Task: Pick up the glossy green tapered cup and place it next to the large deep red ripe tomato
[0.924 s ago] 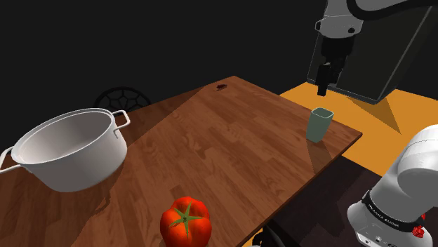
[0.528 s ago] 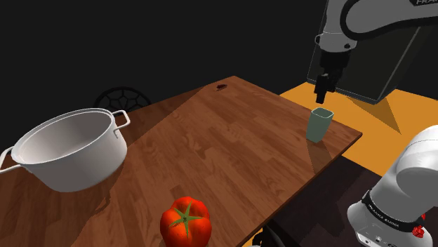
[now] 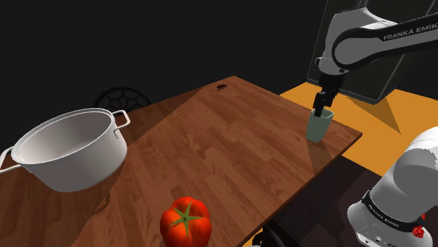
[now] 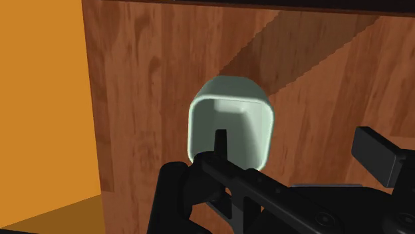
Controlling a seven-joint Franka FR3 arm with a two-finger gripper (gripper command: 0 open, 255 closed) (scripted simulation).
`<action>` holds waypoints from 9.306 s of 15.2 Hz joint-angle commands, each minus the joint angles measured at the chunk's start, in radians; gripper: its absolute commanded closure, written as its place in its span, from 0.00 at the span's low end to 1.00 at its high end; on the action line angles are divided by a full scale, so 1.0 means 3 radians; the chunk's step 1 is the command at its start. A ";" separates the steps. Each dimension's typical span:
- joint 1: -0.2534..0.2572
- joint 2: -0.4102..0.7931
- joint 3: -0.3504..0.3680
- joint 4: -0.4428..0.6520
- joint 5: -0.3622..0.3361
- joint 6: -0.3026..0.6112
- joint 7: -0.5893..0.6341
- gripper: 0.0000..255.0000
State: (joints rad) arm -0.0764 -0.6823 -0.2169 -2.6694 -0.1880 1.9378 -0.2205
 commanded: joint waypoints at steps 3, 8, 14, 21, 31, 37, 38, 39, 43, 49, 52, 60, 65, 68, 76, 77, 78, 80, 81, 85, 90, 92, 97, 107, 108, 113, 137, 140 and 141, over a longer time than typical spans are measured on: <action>-0.0033 0.0095 -0.0080 -0.0161 -0.0047 0.0270 -0.0036 0.00; -0.0046 0.0188 -0.0118 -0.0313 -0.0082 0.0515 -0.0031 0.00; -0.0046 0.0188 -0.0118 -0.0313 -0.0082 0.0515 -0.0031 0.00; -0.0046 0.0188 -0.0118 -0.0313 -0.0082 0.0515 -0.0031 1.00; -0.0037 0.0051 -0.0073 -0.0123 -0.0043 0.0188 -0.0044 1.00; -0.0026 -0.0042 -0.0031 0.0091 -0.0006 -0.0118 -0.0056 1.00; -0.0024 -0.0053 -0.0024 0.0129 0.0000 -0.0167 -0.0058 1.00; -0.0022 -0.0064 -0.0017 0.0167 0.0006 -0.0216 -0.0060 1.00; -0.0014 -0.0095 0.0008 0.0327 0.0029 -0.0407 -0.0069 1.00; -0.0002 -0.0115 0.0042 0.0582 0.0061 -0.0681 -0.0082 1.00; 0.0004 -0.0113 0.0058 0.0716 0.0075 -0.0814 -0.0089 1.00; 0.0020 -0.0075 0.0095 0.1098 0.0111 -0.1157 -0.0109 1.00; 0.0029 -0.0029 0.0114 0.1353 0.0131 -0.1366 -0.0123 1.00; 0.0059 -0.0004 0.0189 0.1440 0.0185 -0.1436 -0.0047 1.00; 0.0273 0.0175 0.0723 0.1537 0.0557 -0.1392 0.0588 1.00; 0.0298 0.0214 0.0788 0.1565 0.0599 -0.1383 0.0666 1.00; 0.0323 0.0256 0.0852 0.1597 0.0640 -0.1373 0.0744 1.00; 0.0370 0.0351 0.0980 0.1672 0.0715 -0.1352 0.0899 1.00; 0.0393 0.0404 0.1043 0.1714 0.0750 -0.1341 0.0976 1.00; 0.0477 0.0645 0.1291 0.1922 0.0865 -0.1298 0.1286 1.00; 0.0568 0.1017 0.1593 0.2265 0.0941 -0.1252 0.1679 1.00; 0.0602 0.1188 0.1712 0.2429 0.0946 -0.1240 0.1840 1.00; 0.0699 0.1675 0.1999 0.2916 0.0882 -0.1239 0.2259 1.00; 0.0778 0.1937 0.2142 0.2872 0.0814 -0.0943 0.2482 1.00; 0.0778 0.1934 0.2143 0.2823 0.0815 -0.0898 0.2480 1.00; 0.0782 0.1928 0.2147 0.2593 0.0820 -0.0673 0.2474 1.00; 0.0803 0.2175 0.2192 0.1757 0.0734 0.0391 0.2534 1.00; 0.0805 0.2233 0.2196 0.1686 0.0708 0.0515 0.2552 1.00; 0.0805 0.2233 0.2196 0.1686 0.0708 0.0515 0.2552 1.00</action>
State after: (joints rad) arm 0.1655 -0.0146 0.4423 -2.1603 0.0256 2.0860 0.5450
